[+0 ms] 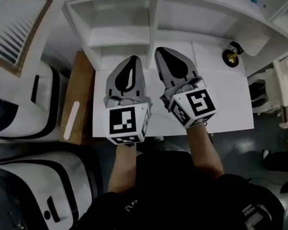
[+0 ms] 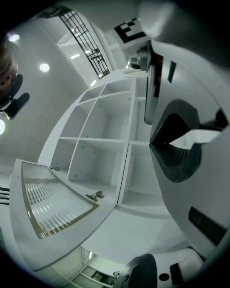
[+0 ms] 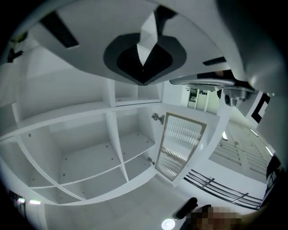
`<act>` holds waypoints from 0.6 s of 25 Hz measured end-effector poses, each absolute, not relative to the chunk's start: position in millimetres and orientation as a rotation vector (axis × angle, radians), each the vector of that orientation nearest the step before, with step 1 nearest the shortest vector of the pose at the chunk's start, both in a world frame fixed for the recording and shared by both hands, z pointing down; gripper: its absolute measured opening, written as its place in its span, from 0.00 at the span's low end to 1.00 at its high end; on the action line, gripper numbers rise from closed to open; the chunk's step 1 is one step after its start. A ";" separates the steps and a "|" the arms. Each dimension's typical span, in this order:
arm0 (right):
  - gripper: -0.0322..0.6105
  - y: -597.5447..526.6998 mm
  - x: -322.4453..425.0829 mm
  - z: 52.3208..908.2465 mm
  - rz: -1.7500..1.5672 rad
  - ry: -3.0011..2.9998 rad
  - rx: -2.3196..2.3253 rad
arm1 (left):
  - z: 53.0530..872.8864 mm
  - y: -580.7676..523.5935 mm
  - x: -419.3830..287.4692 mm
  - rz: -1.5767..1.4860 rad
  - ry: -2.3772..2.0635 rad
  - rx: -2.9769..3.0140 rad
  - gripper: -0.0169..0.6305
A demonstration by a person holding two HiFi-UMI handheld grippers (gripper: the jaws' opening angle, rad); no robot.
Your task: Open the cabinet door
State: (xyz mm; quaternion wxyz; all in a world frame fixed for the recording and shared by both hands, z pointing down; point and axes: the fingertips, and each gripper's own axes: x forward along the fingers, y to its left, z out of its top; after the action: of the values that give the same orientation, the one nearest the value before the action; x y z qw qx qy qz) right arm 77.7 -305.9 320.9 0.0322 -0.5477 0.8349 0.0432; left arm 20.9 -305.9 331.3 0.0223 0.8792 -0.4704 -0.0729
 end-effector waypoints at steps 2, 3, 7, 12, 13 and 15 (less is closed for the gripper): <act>0.08 -303.8 100.0 326.6 0.126 2.541 -1.762 | 334.2 -305.5 40.1 -0.219 -1.410 2.744 0.04; 0.08 -302.4 111.4 329.9 0.120 2.526 -1.801 | 336.4 -305.2 49.8 -0.213 -1.387 2.754 0.04; 0.08 -294.1 154.2 345.5 0.088 2.464 -1.950 | 346.7 -302.0 87.8 -0.181 -1.279 2.790 0.04; 0.08 -285.1 196.5 367.4 0.018 2.393 -2.087 | 356.2 -300.3 127.2 -0.140 -1.173 2.826 0.04; 0.08 -283.5 203.9 371.8 0.004 2.380 -2.108 | 357.0 -300.0 134.0 -0.133 -1.157 2.833 0.04; 0.08 -281.4 217.7 380.5 -0.026 2.356 -2.147 | 360.1 -300.8 146.3 -0.118 -1.130 2.841 0.04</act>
State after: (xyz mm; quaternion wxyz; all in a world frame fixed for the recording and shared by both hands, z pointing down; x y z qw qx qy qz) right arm 217.7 -281.4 380.5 -0.0232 -0.6734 0.7389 -0.0080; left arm 146.3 -300.8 360.1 0.0409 0.9277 -0.3690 -0.0386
